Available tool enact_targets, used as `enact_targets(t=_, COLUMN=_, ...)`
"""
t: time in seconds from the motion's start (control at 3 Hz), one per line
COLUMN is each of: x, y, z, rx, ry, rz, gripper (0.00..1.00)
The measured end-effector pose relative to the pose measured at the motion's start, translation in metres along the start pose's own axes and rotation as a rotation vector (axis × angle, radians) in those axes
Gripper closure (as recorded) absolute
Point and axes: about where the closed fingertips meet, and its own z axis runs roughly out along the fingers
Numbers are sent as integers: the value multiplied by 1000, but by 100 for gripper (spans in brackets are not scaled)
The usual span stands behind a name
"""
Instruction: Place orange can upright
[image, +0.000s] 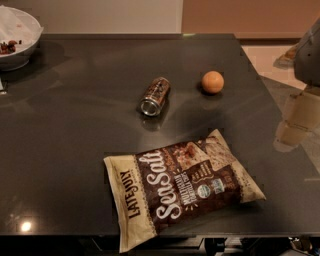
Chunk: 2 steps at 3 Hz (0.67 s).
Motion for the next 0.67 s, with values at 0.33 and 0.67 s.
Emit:
enact_targets(t=0.33, x=0, y=0, z=0, rx=0, ry=0, rz=0, gripper=0)
enact_targets(t=0.67, x=-5, y=-5, z=1, rx=-18, ry=-7, rz=-5, gripper=0)
